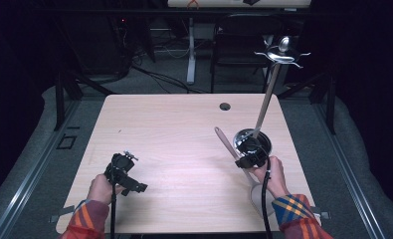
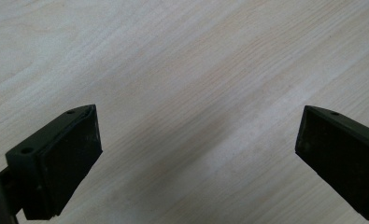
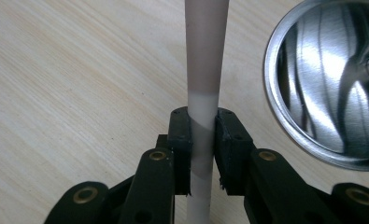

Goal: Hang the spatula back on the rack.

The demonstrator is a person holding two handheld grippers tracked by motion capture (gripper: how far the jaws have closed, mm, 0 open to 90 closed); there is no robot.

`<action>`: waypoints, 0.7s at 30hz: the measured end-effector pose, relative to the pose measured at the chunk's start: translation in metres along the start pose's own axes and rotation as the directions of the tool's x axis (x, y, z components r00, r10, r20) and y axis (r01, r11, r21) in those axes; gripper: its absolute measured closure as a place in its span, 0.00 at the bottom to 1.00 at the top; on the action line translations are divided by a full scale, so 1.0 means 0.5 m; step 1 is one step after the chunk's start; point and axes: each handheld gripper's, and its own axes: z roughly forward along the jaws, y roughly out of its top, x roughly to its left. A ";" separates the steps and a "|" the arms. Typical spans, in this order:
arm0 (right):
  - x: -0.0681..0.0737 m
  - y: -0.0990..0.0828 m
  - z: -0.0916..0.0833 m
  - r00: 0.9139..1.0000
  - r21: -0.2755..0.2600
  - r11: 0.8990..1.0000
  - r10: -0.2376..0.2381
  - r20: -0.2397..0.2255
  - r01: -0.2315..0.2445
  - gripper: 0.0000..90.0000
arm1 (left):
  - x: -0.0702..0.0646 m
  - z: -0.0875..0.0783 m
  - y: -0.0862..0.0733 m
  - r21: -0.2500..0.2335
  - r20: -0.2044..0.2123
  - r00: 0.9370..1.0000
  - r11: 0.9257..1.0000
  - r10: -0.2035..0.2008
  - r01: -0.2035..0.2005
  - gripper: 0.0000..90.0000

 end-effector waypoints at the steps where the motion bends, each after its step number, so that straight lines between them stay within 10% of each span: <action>1: -0.001 -0.001 -0.006 1.000 -0.014 1.000 0.001 -0.001 -0.001 0.86 | 0.000 0.000 0.000 0.001 0.001 1.000 1.000 -0.002 0.002 0.00; 21: -0.016 -0.026 -0.113 0.999 -0.246 0.969 0.032 0.018 -0.027 0.86 | 0.000 -0.001 -0.003 0.001 0.000 1.000 1.000 0.002 -0.002 0.00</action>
